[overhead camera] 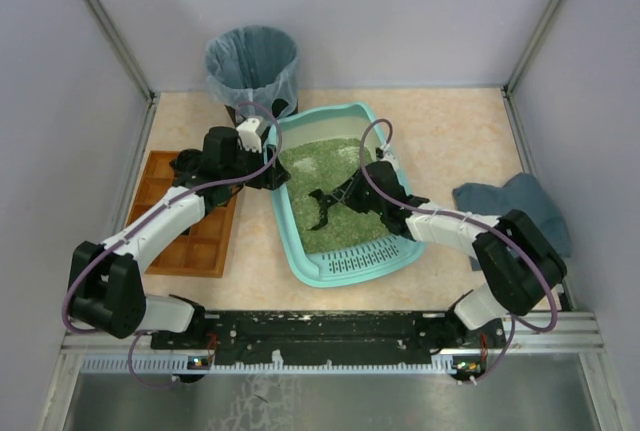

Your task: Clean the litter box

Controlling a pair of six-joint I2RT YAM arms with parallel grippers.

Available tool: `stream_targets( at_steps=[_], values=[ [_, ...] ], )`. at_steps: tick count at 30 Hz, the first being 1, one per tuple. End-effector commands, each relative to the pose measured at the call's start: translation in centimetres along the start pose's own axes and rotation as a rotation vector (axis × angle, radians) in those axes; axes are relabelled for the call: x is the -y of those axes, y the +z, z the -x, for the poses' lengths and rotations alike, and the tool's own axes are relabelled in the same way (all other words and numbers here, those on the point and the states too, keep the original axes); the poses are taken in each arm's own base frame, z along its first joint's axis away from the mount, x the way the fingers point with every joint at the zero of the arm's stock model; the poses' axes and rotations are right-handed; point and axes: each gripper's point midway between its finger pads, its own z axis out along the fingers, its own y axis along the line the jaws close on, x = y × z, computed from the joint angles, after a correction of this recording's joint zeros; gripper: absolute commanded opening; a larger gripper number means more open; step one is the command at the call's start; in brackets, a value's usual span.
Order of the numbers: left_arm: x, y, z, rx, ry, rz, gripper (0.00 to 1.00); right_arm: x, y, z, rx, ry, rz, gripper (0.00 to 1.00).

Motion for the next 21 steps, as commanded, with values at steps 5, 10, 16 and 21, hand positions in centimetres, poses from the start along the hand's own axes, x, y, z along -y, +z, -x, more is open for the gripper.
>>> stream_targets(
  at_steps=[5, 10, 16, 21],
  values=[
    [0.2, -0.2, 1.0, 0.018, 0.023, 0.008, 0.66, -2.8, -0.3, -2.7, -0.083, 0.075, 0.122, 0.00],
    [0.1, -0.5, 1.4, 0.034, 0.026, 0.018, 0.66, -2.5, -1.3, -0.2, 0.025, 0.148, 0.139, 0.00],
    [0.2, -0.5, 1.4, 0.037, 0.028, 0.013, 0.64, -2.1, -3.6, 3.9, 0.186, 0.188, 0.154, 0.00],
    [0.3, -0.4, 1.3, 0.029, 0.028, 0.005, 0.60, -1.6, -5.8, 6.1, 0.285, 0.211, 0.175, 0.00]
  ],
)
